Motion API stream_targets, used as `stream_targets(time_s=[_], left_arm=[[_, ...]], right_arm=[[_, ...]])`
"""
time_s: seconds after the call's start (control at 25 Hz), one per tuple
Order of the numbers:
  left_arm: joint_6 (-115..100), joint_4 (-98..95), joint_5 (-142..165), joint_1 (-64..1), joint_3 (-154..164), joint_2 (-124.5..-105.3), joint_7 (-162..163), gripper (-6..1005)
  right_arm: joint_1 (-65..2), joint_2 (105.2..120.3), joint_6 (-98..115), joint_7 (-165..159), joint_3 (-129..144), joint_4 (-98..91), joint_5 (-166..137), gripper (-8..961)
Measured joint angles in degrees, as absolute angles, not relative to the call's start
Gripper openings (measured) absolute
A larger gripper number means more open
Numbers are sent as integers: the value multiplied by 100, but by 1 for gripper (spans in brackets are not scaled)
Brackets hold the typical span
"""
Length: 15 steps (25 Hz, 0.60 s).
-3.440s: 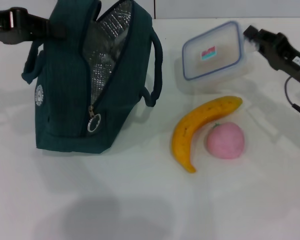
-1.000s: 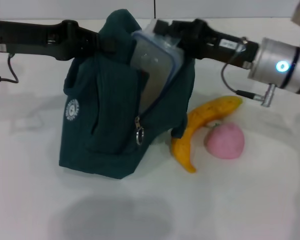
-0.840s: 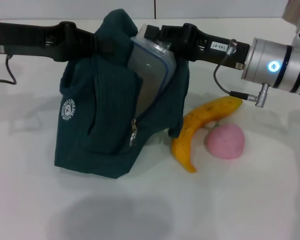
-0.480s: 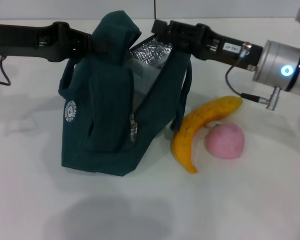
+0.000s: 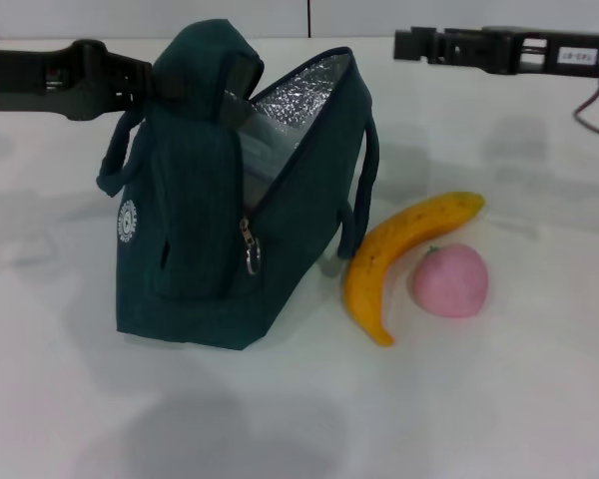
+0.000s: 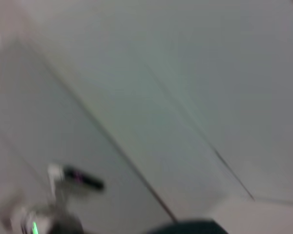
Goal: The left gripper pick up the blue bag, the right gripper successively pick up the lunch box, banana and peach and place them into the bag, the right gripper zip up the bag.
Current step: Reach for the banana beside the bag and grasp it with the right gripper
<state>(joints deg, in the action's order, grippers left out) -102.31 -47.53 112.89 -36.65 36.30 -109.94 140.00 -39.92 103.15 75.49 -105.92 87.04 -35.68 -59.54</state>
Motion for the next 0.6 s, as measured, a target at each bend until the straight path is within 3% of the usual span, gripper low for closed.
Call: stream_targets(time_s=[0.12, 0.2, 0.36, 0.6], left_arm=[[-10231, -4828, 11277, -3648, 3630, -10992, 13975, 36], [-10231, -4838, 11276, -3647, 3629, -10993, 13946, 36], [-10231, -4848, 11276, -3668, 3630, -10998, 13901, 36], [-10239, -4851, 11276, -3711, 3631, -11018, 13839, 36]], right_arm=[[-4156, 10162, 7617, -11380, 8073, -4387, -7881, 682], [-4394, 10174, 7906, -11789, 7574, -4753, -9257, 685], [-5005, 10261, 8767, -12021, 6976, -5218, -11468, 704], [-5688, 10578, 9276, -11636, 6987, -5564, -13624, 747]])
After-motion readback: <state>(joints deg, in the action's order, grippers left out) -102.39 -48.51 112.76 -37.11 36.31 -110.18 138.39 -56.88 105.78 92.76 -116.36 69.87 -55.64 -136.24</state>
